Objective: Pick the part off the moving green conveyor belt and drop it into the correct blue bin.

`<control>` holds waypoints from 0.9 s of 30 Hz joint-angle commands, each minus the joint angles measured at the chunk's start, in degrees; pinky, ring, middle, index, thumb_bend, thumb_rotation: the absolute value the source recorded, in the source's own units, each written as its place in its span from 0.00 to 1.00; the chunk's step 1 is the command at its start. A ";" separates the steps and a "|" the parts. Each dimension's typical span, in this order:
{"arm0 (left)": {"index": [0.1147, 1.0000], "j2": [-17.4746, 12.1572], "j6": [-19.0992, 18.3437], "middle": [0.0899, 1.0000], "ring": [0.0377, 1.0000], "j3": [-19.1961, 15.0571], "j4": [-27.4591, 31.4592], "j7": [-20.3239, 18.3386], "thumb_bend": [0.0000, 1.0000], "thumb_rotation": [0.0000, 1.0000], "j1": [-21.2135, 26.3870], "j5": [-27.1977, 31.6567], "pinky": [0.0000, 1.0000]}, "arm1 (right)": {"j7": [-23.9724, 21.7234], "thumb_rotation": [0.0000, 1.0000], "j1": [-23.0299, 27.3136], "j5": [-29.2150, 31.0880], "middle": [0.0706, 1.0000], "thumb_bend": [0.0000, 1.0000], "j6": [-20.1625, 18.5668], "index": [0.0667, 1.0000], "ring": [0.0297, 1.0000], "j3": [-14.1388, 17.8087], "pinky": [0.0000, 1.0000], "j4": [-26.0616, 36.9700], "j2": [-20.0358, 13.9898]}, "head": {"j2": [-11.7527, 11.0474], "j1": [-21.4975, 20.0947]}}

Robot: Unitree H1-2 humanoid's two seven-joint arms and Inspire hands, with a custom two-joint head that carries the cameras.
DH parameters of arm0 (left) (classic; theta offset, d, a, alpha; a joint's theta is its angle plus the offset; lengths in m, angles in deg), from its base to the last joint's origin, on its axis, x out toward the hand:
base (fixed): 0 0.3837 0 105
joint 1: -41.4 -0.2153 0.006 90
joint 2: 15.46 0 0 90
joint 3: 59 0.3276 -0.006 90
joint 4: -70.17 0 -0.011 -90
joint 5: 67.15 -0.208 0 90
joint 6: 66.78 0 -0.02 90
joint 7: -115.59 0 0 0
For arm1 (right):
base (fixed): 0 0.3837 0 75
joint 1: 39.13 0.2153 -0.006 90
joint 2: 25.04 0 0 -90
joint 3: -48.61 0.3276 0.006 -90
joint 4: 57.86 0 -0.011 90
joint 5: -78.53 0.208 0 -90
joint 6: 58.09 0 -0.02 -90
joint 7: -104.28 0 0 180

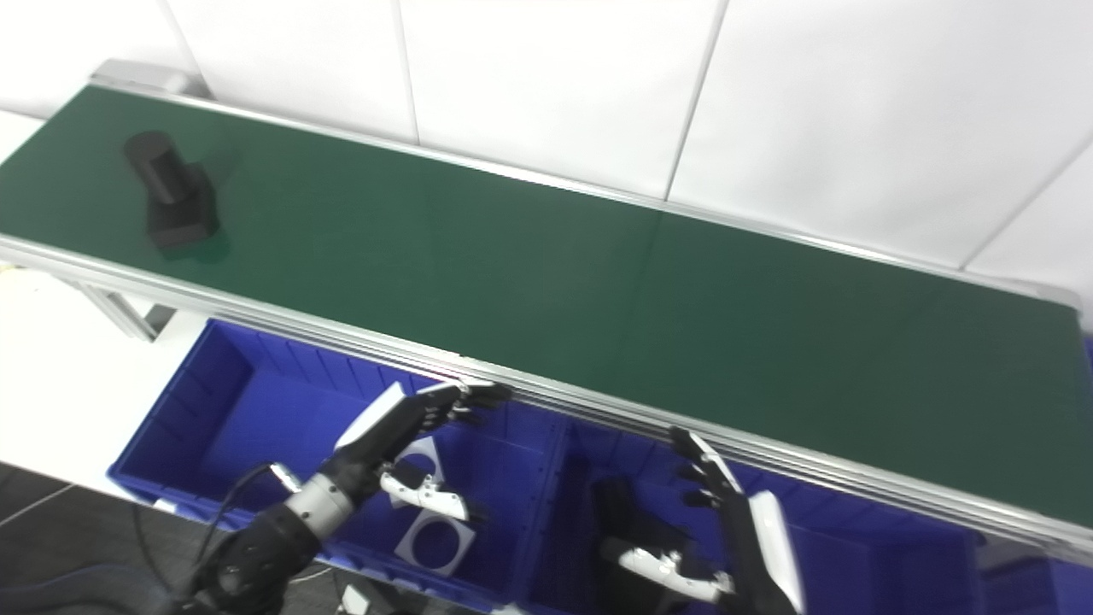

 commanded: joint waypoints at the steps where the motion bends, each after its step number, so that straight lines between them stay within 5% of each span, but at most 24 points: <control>1: 0.76 0.52 3.19 0.83 0.82 0.25 -0.14 1.44 0.89 0.20 0.72 -0.34 0.75 | 0.44 0.09 0.27 1.58 0.84 0.71 3.69 0.86 0.80 0.57 0.70 1.12 0.04 | -0.80 0.79; 12: 0.76 0.94 4.32 0.82 0.81 0.64 -1.70 2.49 0.89 0.23 0.82 -1.39 0.74 | 0.30 0.09 -0.14 2.20 0.84 0.72 3.32 0.85 0.82 0.97 0.74 0.82 -0.33 | -1.62 -0.53; 27: 0.76 0.69 7.49 0.82 0.79 0.72 -5.52 3.71 0.89 0.21 1.40 -2.54 0.72 | 1.20 0.09 -0.15 2.19 0.83 0.73 6.13 0.85 0.80 0.94 0.71 -2.76 0.00 | -6.90 -1.69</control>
